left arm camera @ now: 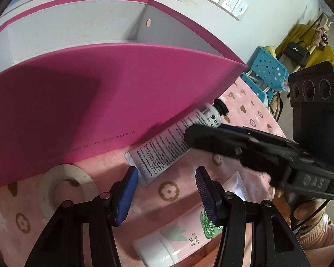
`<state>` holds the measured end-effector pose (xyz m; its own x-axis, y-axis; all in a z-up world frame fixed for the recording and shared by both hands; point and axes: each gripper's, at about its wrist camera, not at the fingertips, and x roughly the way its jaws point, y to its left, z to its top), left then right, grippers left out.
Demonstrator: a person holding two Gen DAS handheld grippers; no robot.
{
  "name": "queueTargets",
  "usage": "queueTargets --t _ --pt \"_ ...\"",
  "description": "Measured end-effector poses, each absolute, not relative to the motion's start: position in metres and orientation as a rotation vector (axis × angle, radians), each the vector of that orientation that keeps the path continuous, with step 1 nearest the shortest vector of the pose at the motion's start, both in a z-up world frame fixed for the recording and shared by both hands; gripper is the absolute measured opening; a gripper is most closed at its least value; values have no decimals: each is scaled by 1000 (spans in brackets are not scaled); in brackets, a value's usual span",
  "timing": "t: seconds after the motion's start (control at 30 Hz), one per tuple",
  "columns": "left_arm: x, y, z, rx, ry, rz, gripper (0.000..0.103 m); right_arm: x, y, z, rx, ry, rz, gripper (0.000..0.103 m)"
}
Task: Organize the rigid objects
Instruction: 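Close the right gripper on the white tube's cap end and lift, then carry the white tube into the magenta box and open the right gripper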
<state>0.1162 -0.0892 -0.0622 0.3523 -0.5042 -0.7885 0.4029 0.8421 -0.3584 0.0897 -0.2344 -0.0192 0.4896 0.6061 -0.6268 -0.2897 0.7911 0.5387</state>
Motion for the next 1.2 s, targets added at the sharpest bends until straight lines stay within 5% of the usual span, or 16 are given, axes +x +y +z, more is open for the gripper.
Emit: queueTargets --t 0.23,1.2 --pt "110 -88 -59 -107 1057 -587 55 84 -241 -11 399 884 558 25" --pt "110 -76 40 -151 813 -652 55 88 -233 99 416 653 732 25"
